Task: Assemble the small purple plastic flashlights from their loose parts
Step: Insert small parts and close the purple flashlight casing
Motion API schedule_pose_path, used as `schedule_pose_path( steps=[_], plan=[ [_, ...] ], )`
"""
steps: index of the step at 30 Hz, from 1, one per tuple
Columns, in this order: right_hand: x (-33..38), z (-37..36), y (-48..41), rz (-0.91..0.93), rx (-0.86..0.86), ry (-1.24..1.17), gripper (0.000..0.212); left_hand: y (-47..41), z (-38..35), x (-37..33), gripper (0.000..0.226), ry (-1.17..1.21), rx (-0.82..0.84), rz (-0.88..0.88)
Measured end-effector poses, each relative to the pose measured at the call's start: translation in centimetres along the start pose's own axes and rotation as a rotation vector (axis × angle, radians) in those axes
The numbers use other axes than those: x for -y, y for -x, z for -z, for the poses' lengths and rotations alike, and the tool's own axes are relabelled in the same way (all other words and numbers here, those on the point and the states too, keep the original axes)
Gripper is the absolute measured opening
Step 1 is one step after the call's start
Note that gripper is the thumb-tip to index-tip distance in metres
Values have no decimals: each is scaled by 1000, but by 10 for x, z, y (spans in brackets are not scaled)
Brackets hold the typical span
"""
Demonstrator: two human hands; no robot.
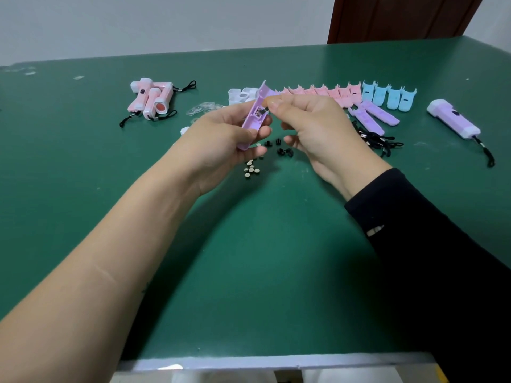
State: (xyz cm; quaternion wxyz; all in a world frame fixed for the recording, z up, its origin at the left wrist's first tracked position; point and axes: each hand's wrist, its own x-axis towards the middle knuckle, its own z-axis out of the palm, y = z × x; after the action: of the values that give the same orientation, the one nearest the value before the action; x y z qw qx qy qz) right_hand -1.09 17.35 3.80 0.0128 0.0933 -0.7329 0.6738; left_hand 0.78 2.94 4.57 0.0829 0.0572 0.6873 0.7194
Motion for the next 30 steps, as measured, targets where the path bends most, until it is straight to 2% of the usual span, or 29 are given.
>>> schedule_pose_path(
  steps=[17,30],
  plan=[
    [1,-1,1,-25,-52,7,20,0,0,3,47,-51,-31,-17],
    [0,-6,2,41,-125,93,19,-1,-2,5,43,-52,-4,-3]
  ],
)
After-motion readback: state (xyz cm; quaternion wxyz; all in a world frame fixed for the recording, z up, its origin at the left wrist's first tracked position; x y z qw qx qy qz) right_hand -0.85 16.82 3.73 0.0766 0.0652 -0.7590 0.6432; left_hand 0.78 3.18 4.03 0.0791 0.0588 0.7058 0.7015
